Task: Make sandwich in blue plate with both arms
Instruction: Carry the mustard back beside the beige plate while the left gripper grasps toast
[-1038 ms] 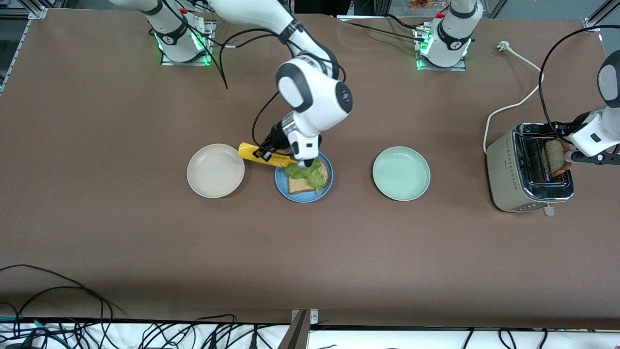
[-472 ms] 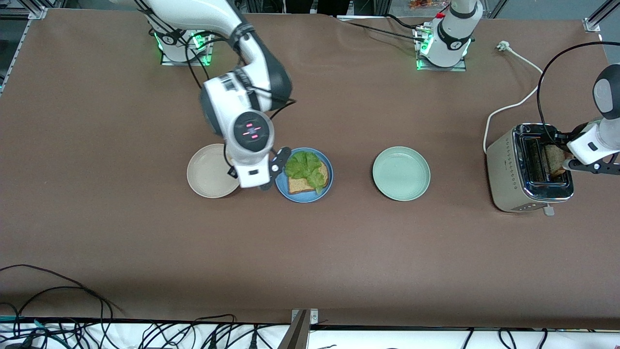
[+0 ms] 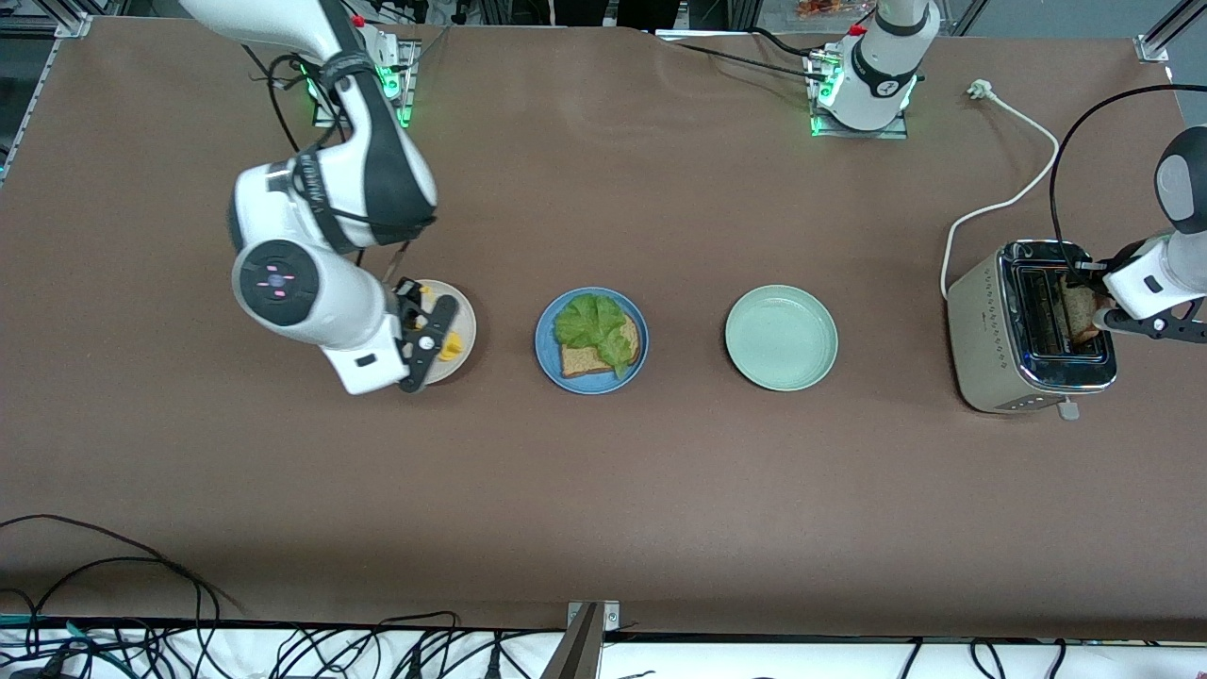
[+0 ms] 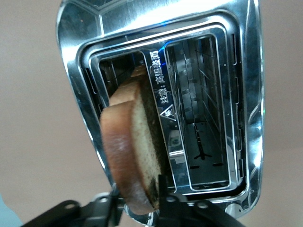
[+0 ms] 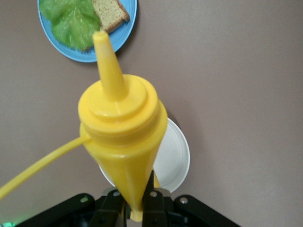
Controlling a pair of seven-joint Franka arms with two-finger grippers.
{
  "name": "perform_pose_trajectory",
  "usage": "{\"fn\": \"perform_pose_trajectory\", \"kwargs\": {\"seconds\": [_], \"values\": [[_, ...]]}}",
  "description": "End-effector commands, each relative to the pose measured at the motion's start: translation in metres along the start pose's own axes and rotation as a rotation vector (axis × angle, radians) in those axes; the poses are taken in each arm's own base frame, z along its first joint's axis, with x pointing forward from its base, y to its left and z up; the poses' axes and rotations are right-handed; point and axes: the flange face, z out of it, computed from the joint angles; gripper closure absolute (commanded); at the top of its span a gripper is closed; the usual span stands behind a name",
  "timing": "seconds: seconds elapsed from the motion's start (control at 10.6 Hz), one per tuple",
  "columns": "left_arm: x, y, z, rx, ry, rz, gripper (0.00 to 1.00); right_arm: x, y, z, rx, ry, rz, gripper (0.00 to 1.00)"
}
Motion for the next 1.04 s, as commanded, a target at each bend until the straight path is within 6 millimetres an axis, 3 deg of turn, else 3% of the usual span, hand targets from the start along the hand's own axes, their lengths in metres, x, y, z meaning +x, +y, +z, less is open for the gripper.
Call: {"fn": "perform_pose_trajectory", "kwargs": {"seconds": [0.0,0.19,0.47,0.75,0.94], "values": [[-0.007,-0.011,-0.012,0.025,-0.007,0.06,1.0,-0.072,0.009,-0.008,0.031,0.133,-0.124,0.88],[-0.01,-0.016,-0.023,0.025,-0.008,0.068,1.0,-0.118,0.03,-0.007,0.044,0.212,-0.214,0.88],[-0.02,-0.014,-0.072,0.032,0.025,0.067,1.0,-0.199,0.067,0.005,0.04,0.353,-0.328,0.88],[-0.023,-0.009,-0.129,0.051,0.049,0.069,1.0,-0.273,0.096,0.032,0.023,0.458,-0.437,0.87],[-0.028,0.006,-0.162,0.059,0.068,0.083,1.0,-0.31,0.108,0.059,0.01,0.535,-0.492,0.88]]}}
